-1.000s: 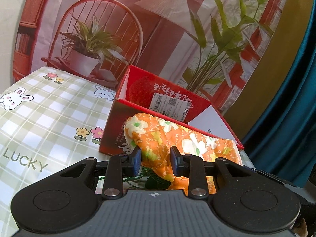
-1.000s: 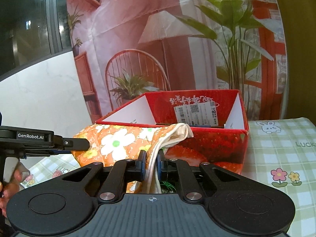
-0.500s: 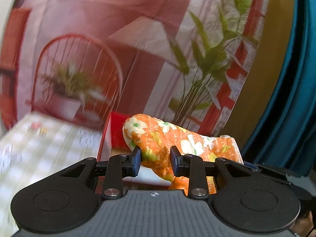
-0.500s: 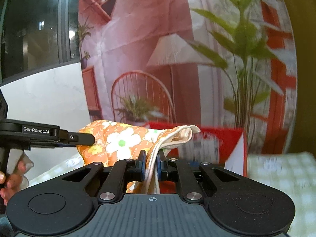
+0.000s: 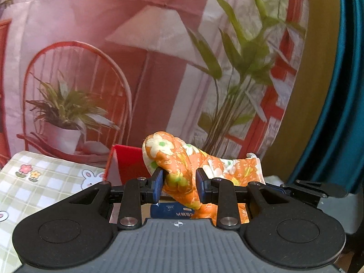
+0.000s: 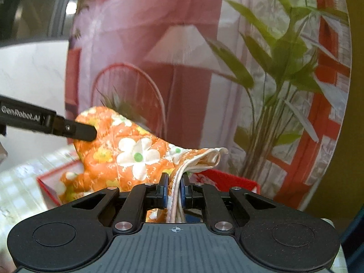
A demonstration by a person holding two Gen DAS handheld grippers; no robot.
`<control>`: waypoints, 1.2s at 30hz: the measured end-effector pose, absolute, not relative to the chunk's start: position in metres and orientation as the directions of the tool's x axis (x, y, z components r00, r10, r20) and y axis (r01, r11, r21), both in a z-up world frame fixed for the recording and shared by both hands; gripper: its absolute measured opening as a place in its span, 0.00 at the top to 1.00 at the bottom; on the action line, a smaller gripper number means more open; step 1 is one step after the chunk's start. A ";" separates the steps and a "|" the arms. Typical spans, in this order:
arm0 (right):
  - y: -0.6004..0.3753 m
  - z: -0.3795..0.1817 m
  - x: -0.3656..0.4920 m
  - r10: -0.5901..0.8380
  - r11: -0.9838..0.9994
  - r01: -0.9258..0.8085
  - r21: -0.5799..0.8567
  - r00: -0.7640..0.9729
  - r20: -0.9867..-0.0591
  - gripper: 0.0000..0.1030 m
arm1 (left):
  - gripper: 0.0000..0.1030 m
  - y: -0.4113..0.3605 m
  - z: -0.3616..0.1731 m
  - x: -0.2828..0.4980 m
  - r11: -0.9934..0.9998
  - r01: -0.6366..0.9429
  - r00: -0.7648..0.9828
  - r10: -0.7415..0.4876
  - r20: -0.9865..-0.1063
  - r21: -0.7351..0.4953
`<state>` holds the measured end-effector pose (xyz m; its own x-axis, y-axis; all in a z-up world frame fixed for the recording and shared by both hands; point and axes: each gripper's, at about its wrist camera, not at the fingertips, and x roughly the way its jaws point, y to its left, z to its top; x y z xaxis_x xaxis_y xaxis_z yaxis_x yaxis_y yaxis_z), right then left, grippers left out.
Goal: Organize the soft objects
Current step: 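Lift the orange floral cloth with both tools and release it into the red box, then grasp the pink knitted cloth with both tools at two spots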
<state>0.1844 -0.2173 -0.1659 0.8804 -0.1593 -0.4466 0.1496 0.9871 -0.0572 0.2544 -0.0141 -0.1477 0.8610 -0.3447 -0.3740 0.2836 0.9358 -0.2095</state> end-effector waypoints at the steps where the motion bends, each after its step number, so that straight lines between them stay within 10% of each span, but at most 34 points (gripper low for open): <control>1: -0.219 -0.171 0.187 -0.170 0.985 0.159 -0.064 0.873 -0.457 0.91 | 0.69 -0.017 -0.152 0.258 0.935 0.293 0.854 -0.350 -0.386 -0.201; 16: -0.229 -0.206 0.190 -0.162 0.984 0.176 -0.035 0.796 -0.584 0.88 | 0.64 -0.026 -0.192 0.282 0.925 0.313 0.742 -0.379 -0.552 -0.215; 20: -0.225 -0.203 0.190 -0.196 0.978 0.198 -0.061 0.786 -0.586 0.71 | 0.44 -0.025 -0.188 0.278 0.928 0.316 0.747 -0.372 -0.551 -0.199; 29: -0.216 -0.185 0.171 -0.238 0.967 0.250 -0.053 0.804 -0.545 0.11 | 0.33 -0.010 -0.169 0.252 0.936 0.294 0.764 -0.352 -0.540 -0.194; 36: -0.207 -0.165 0.130 -0.188 0.962 0.262 0.081 0.845 -0.500 0.01 | 0.25 0.002 -0.155 0.204 0.931 0.305 0.767 -0.365 -0.527 -0.201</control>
